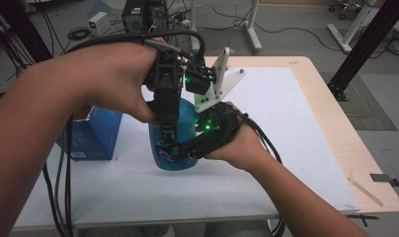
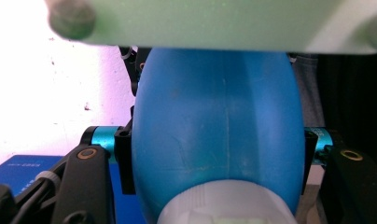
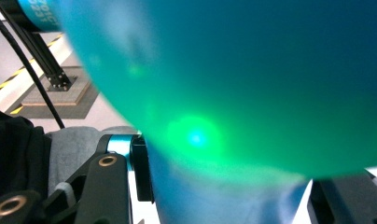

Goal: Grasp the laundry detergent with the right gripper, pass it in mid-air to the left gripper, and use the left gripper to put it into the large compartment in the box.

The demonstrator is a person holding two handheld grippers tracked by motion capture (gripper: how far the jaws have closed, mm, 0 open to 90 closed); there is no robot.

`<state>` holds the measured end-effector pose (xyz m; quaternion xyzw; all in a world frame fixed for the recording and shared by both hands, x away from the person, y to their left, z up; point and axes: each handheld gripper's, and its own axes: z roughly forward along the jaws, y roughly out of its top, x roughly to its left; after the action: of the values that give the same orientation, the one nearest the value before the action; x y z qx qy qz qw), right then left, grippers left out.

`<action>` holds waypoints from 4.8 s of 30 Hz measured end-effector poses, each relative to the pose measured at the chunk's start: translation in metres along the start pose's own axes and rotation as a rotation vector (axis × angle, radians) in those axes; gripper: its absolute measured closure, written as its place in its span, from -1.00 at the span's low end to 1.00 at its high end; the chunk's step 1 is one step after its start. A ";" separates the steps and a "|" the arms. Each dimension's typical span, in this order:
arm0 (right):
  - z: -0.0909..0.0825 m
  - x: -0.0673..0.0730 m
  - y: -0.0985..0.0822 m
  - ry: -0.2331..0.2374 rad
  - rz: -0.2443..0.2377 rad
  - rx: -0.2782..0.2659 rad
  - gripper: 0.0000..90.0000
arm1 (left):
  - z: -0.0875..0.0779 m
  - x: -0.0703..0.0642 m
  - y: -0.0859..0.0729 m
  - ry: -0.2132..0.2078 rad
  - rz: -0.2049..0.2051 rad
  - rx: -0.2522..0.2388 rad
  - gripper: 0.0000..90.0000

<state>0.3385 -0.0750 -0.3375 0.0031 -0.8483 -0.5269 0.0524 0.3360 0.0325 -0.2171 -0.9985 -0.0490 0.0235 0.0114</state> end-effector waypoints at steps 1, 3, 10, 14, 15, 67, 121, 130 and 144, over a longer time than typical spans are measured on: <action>0.000 0.000 0.000 0.003 -0.001 -0.001 0.00 | 0.000 -0.001 0.000 -0.002 -0.003 0.003 -0.13; 0.000 0.000 0.000 0.008 -0.001 -0.004 -0.01 | 0.000 -0.001 0.001 0.001 0.000 -0.001 -0.13; -0.002 -0.002 -0.002 0.064 0.020 0.007 -0.37 | -0.002 -0.003 -0.001 -0.005 0.000 -0.021 -0.13; -0.005 -0.002 -0.003 0.050 0.027 0.043 -0.51 | -0.002 -0.003 0.000 -0.004 0.009 -0.016 -0.13; -0.007 -0.002 -0.004 0.047 0.034 0.054 -0.53 | -0.002 -0.004 0.000 -0.006 0.008 -0.016 -0.13; -0.125 -0.034 0.016 -0.137 -0.015 0.719 -0.99 | -0.109 0.039 -0.096 0.014 -0.478 -0.057 -0.15; -0.139 -0.040 0.007 -0.181 0.054 0.846 -0.99 | 0.029 0.119 -0.193 0.046 -0.688 0.051 -0.14; -0.134 -0.040 0.005 -0.174 0.052 0.848 -0.99 | 0.063 0.121 -0.191 0.065 -0.605 0.042 -0.15; -0.132 -0.040 0.002 -0.172 0.056 0.857 -0.99 | 0.075 0.127 -0.196 0.049 -0.585 0.000 -0.15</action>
<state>0.3906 -0.1899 -0.2806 -0.0426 -0.9913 -0.1239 -0.0102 0.4396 0.2414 -0.2927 -0.9422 -0.3344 -0.0048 0.0190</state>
